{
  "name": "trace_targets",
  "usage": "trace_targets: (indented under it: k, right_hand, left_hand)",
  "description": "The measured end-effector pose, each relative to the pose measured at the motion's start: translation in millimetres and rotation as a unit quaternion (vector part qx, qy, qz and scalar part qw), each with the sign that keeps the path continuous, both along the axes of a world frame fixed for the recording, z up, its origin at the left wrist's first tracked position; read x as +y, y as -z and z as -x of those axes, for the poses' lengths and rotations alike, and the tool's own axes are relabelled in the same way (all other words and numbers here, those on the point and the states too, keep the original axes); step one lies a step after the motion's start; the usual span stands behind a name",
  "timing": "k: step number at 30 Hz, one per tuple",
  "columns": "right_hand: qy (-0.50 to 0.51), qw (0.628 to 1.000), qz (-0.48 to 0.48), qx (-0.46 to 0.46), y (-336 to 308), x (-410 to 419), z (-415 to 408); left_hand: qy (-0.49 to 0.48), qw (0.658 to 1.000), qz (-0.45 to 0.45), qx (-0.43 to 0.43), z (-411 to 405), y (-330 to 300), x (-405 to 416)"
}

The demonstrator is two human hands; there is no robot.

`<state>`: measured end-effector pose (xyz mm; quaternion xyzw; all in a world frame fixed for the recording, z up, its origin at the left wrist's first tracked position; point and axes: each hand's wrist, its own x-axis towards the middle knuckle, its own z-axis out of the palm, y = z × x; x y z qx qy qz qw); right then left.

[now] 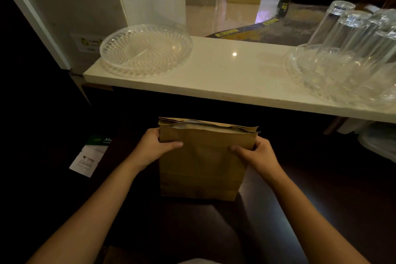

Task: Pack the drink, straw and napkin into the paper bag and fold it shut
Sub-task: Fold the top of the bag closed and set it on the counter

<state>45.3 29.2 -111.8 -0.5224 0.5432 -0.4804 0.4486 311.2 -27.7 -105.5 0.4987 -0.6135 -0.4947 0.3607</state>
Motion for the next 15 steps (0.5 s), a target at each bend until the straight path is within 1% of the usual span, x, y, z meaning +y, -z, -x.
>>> trace_targets:
  k: [2,6,7,11,13,15]
  right_hand:
    - [0.001,1.0,0.017,-0.013,-5.6,-2.0,8.4]
    - [0.001,0.999,0.048,-0.018,-16.7,2.6,23.3]
    - [0.006,0.998,0.055,-0.013,-18.3,4.0,26.9]
    - [0.014,0.997,0.077,0.016,-25.4,6.9,40.4]
    - [0.02,0.995,0.092,0.025,-27.5,8.1,49.9]
    - [0.029,0.995,0.094,0.031,-28.9,10.1,61.6]
  left_hand:
    - [0.006,1.0,-0.002,0.005,3.6,-3.8,-3.2]
    - [-0.001,0.997,0.018,0.071,9.3,-10.8,-10.7]
    - [0.004,0.997,0.024,0.073,11.4,-12.9,-11.6]
    - [0.019,0.997,0.056,0.049,26.3,-15.1,-12.2]
    - [0.055,0.994,0.086,0.034,33.5,-18.6,-13.1]
    - [0.12,0.983,0.131,-0.041,38.4,-25.6,-13.8]
